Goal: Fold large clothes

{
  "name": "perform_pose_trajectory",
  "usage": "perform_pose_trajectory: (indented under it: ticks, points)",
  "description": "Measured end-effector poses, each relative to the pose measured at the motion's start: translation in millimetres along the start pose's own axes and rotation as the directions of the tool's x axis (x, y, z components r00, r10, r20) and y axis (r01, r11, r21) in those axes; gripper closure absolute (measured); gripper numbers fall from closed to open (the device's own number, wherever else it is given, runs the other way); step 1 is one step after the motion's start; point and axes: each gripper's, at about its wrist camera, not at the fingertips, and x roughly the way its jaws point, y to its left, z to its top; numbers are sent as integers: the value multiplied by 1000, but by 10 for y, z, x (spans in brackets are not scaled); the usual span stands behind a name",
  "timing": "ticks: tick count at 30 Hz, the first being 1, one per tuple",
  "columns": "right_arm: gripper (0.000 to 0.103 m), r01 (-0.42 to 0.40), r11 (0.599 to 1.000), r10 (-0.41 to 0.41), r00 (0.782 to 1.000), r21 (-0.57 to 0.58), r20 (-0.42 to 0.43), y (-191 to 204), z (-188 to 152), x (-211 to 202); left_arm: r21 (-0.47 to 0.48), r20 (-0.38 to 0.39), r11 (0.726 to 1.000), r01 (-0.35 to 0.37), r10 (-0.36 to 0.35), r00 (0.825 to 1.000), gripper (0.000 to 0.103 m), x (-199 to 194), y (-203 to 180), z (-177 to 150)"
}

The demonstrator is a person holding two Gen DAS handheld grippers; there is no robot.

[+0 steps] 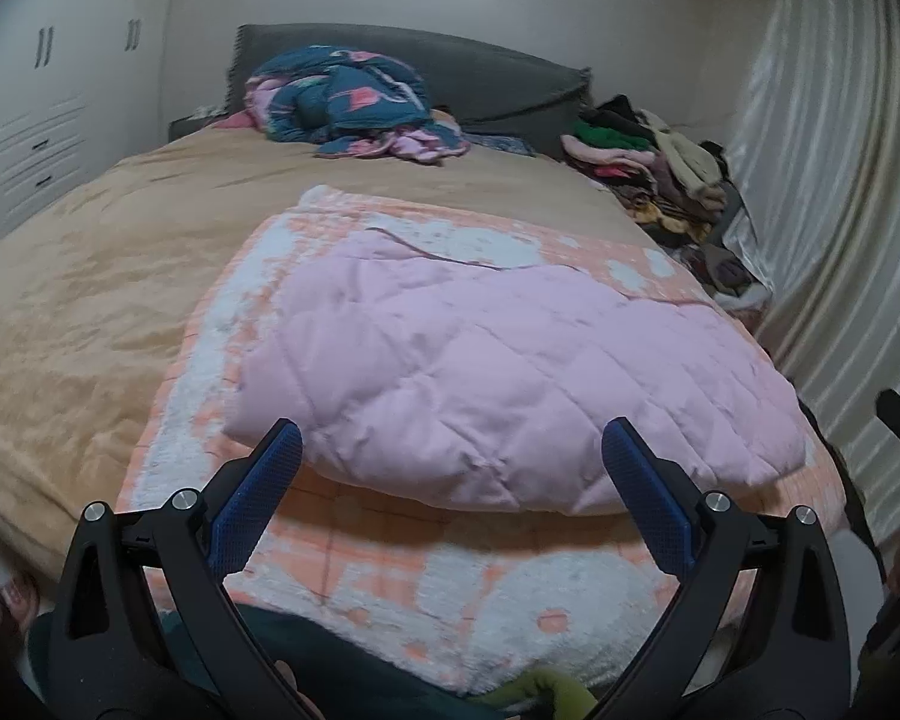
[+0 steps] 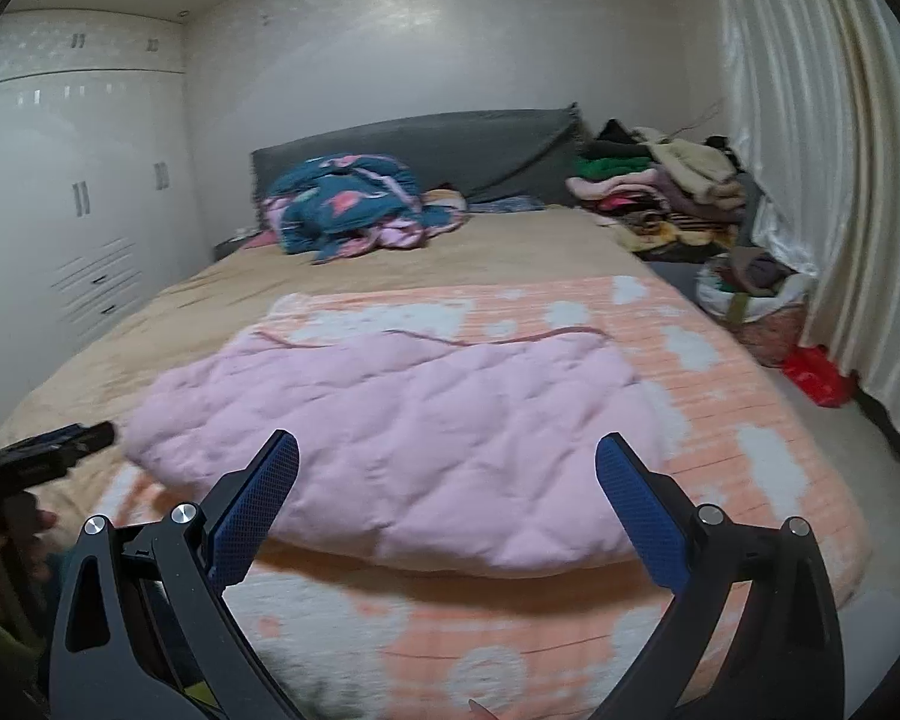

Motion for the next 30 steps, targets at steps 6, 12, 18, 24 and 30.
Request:
perform_pose_trajectory:
  ticks: [6, 12, 18, 24, 30]
  points:
    - [4, -62, 998, 63, 994, 16, -84, 247, -128, 157, 32, -11, 999, 16, -16, 1000, 9, 16, -166, -88]
    - [4, -79, 997, 80, 985, 13, -150, 410, -267, 276, 52, -21, 998, 18, -17, 1000, 9, 40, -229, -119]
    - [4, -94, 996, 93, 984, 3, -155, 455, -263, 298, 59, -29, 998, 19, -18, 999, 9, 59, -249, -137]
    - [4, -89, 996, 89, 984, 8, -157, 443, -254, 308, 59, -35, 998, 15, -13, 999, 9, 76, -255, -151]
    - [4, -88, 996, 88, 983, 9, -158, 438, -252, 319, 59, -36, 998, 1, 1, 999, 9, 85, -247, -150]
